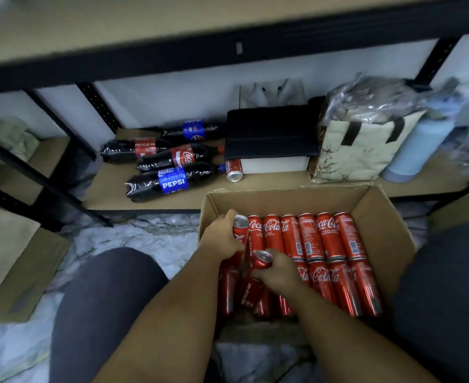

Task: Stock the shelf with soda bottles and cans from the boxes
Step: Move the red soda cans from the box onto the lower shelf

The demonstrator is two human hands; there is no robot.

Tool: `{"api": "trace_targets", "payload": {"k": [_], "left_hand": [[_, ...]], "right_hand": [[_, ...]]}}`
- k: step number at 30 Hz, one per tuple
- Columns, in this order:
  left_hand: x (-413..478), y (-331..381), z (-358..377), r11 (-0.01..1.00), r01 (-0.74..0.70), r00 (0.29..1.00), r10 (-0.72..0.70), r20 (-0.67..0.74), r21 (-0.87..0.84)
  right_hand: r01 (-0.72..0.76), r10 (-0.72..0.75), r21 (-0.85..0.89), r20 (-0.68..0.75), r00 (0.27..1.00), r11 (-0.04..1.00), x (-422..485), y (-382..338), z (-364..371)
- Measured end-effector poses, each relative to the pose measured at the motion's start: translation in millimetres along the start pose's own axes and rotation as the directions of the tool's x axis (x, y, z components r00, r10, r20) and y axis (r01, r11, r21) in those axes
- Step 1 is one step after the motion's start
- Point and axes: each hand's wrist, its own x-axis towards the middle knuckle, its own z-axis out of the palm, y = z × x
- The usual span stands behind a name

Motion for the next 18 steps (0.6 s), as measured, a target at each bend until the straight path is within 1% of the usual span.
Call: {"api": "trace_targets", "payload": {"k": [2,4,7,9,14,16,18], "left_hand": [[-16,7,-2,0.998,-0.043,0.999,0.042,0.02,0.046],[-29,14,0,0.996,-0.073,0.997,0.07,0.039,0.059],[-46,27,8,0.99,-0.114,0.992,0.109,0.064,0.078],[-55,36,15,0.985,-0.131,0.989,0.123,0.079,0.109],[-67,49,35,0.971,-0.164,0.984,0.148,0.099,0.176],[-68,52,44,0.964,-0.182,0.98,0.162,0.112,0.195],[-69,54,52,0.952,-0.209,0.971,0.174,0.166,0.225]], "right_hand": [[0.052,-0.054,-0.032,-0.065,0.996,0.998,-8,-8,-12],[0.101,-0.115,-0.107,-0.138,0.984,0.989,-17,-11,-23],[0.107,-0.152,-0.22,-0.2,0.968,0.969,-32,-8,-38],[0.101,-0.165,-0.296,-0.201,0.966,0.95,-38,-7,-48],[0.068,-0.149,-0.414,-0.166,0.975,0.908,-49,-5,-62],[0.041,-0.133,-0.436,-0.181,0.975,0.899,-51,2,-63],[0.01,-0.1,-0.453,-0.175,0.98,0.891,-53,11,-63]]}}
